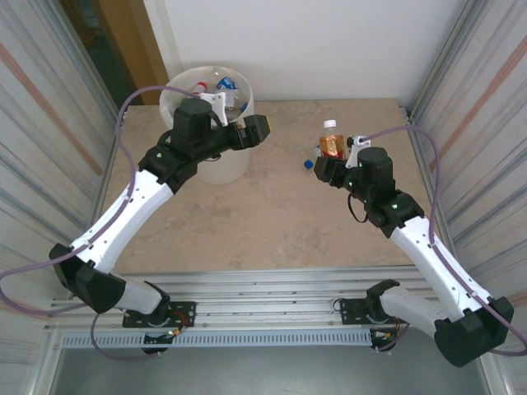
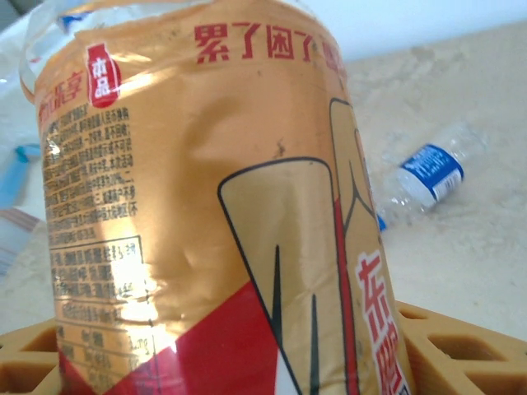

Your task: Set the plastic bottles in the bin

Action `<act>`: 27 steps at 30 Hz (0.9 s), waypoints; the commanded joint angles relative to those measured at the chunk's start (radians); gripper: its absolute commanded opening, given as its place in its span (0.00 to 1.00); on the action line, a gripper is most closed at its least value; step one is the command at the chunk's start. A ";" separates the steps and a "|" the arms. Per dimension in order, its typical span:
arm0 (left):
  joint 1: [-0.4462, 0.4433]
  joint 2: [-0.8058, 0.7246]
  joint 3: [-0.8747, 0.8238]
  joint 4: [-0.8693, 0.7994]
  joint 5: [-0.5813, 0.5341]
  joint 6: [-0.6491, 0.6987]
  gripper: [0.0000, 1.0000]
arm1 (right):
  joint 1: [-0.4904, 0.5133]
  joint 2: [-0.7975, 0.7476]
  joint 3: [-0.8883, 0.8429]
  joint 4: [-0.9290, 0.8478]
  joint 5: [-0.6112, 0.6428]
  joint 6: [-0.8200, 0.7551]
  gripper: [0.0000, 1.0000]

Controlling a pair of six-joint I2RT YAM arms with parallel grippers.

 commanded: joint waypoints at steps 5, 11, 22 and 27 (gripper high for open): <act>-0.076 0.107 0.133 0.065 0.215 0.043 0.97 | 0.114 0.006 0.043 0.173 -0.073 -0.108 0.31; -0.121 0.154 0.150 0.068 0.228 0.033 0.99 | 0.133 0.062 0.094 0.220 -0.096 -0.113 0.31; -0.137 0.168 0.116 0.118 0.210 -0.003 0.83 | 0.190 0.153 0.178 0.261 -0.135 -0.139 0.31; -0.135 0.152 0.084 0.166 0.193 -0.032 0.55 | 0.203 0.157 0.183 0.257 -0.130 -0.148 0.34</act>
